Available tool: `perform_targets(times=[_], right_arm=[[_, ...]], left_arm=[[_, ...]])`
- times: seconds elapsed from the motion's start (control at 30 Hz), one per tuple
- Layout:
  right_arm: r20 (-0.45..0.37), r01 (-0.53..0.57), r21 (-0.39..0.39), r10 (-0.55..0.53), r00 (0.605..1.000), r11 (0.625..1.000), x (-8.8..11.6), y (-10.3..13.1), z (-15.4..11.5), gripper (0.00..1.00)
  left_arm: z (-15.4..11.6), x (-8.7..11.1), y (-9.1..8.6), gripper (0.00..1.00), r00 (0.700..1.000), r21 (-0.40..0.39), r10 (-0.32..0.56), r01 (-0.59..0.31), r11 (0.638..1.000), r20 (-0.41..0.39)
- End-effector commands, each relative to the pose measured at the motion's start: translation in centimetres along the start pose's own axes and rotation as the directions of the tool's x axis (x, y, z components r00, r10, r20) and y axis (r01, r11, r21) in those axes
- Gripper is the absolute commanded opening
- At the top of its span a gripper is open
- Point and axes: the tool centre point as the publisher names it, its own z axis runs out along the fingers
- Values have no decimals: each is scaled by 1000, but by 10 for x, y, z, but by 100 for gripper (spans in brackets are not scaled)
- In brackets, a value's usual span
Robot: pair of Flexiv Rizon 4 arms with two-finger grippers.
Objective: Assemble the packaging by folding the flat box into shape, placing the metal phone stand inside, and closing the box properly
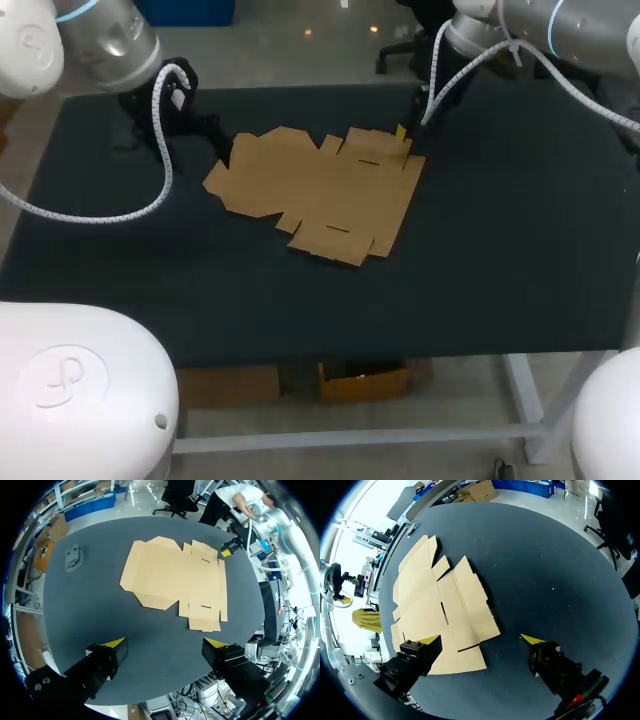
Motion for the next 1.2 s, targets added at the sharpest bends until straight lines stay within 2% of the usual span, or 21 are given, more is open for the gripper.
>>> perform_targets(times=[0.03, 0.67, 1.2], right_arm=[[-136, 4, 36, 1, 991, 999, -9, 11, 4, 100], [-159, 10, 31, -6, 987, 999, -15, 30, 21, 100], [-207, 40, 30, -33, 978, 999, 3, 28, 29, 100]], left_arm=[[1, 0, 0, 100, 1000, 1, -2, 2, 1000, 2], [4, -4, -2, 100, 1000, 5, -23, 23, 1000, 3], [8, -6, 0, 100, 999, -1, -40, 40, 999, -5]])
